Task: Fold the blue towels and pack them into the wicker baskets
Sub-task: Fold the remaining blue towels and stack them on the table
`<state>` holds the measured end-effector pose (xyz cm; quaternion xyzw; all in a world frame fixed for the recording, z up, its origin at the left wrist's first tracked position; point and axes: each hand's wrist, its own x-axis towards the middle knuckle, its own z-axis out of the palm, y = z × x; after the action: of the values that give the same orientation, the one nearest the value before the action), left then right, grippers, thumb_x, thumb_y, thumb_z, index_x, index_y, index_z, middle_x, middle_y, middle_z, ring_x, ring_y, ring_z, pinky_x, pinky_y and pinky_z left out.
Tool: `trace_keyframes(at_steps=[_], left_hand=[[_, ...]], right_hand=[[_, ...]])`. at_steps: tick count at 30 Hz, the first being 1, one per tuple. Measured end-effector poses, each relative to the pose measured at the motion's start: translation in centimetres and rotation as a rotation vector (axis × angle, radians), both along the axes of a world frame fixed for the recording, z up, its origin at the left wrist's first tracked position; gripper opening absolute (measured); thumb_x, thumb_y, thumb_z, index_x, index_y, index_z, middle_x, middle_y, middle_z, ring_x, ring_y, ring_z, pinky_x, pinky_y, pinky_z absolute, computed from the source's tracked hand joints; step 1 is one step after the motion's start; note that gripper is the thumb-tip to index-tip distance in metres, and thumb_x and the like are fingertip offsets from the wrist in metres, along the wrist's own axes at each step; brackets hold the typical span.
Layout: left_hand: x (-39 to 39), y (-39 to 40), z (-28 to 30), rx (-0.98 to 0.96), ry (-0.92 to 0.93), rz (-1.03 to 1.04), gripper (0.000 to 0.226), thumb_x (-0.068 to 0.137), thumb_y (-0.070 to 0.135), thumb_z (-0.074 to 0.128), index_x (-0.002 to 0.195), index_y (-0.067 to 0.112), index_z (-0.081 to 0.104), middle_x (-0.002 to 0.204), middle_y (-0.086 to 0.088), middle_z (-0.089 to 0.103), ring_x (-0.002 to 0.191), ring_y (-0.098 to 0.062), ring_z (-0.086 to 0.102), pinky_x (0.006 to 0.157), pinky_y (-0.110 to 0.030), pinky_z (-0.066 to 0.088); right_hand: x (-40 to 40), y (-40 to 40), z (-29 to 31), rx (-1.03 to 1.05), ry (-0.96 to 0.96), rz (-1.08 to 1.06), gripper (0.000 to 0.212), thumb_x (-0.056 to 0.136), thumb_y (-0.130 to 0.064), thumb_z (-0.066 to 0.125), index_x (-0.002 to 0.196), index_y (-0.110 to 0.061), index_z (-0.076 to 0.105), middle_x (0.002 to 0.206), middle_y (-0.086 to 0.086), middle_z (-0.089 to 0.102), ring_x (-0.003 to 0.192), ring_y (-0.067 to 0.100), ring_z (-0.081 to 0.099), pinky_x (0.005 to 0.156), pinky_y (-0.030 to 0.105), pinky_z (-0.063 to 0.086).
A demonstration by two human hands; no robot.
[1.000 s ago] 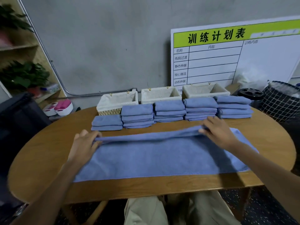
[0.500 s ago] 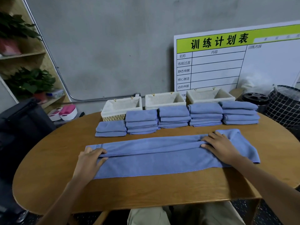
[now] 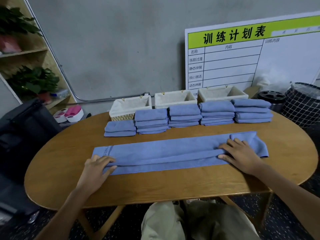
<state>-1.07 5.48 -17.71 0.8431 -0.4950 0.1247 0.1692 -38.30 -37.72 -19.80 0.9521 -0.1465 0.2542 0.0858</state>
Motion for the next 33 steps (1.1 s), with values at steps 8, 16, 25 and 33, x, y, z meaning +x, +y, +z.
trace_keyframes(at_steps=[8,16,25,33], left_hand=[[-0.7,1.3,0.1,0.228,0.046,0.055,0.059,0.093,0.072,0.021,0.132,0.046,0.056,0.145,0.026,0.047,0.118,-0.016,0.052,0.096,-0.040,0.040],[-2.1,-0.7,2.1,0.073,0.057,0.058,0.067,0.097,0.064,0.014,0.130,0.034,0.064,0.136,0.016,0.061,0.126,-0.015,0.056,0.102,-0.034,0.038],[-2.9,-7.0,-0.4,0.414,0.226,0.207,0.075,0.092,0.076,0.018,0.158,0.043,0.007,0.168,0.011,-0.008,0.155,-0.024,-0.009,0.121,-0.060,-0.003],[0.2,-5.2,-0.5,0.424,0.227,0.346,0.074,0.092,0.077,0.016,0.158,0.044,0.003,0.168,0.009,-0.010,0.155,-0.025,-0.008,0.121,-0.061,0.002]], right_hand=[[-1.6,1.2,1.0,-0.005,0.051,-0.042,0.059,0.097,-0.068,0.020,0.116,-0.031,0.062,0.094,-0.011,0.058,0.089,0.016,0.056,0.073,0.033,0.038],[1.7,4.8,2.9,-0.033,0.000,-0.121,0.051,0.096,-0.054,0.028,0.089,-0.024,0.069,0.081,-0.003,0.071,0.075,0.026,0.066,0.067,0.037,0.036],[15.3,13.4,2.6,0.427,0.338,-0.066,0.089,0.083,-0.078,-0.007,0.155,-0.034,0.024,0.164,-0.004,0.016,0.150,0.025,0.014,0.119,0.044,0.016],[15.6,13.9,1.7,0.470,0.424,-0.083,0.096,0.071,-0.075,-0.015,0.157,-0.039,0.002,0.166,-0.011,-0.010,0.152,0.020,-0.013,0.123,0.045,-0.005]])
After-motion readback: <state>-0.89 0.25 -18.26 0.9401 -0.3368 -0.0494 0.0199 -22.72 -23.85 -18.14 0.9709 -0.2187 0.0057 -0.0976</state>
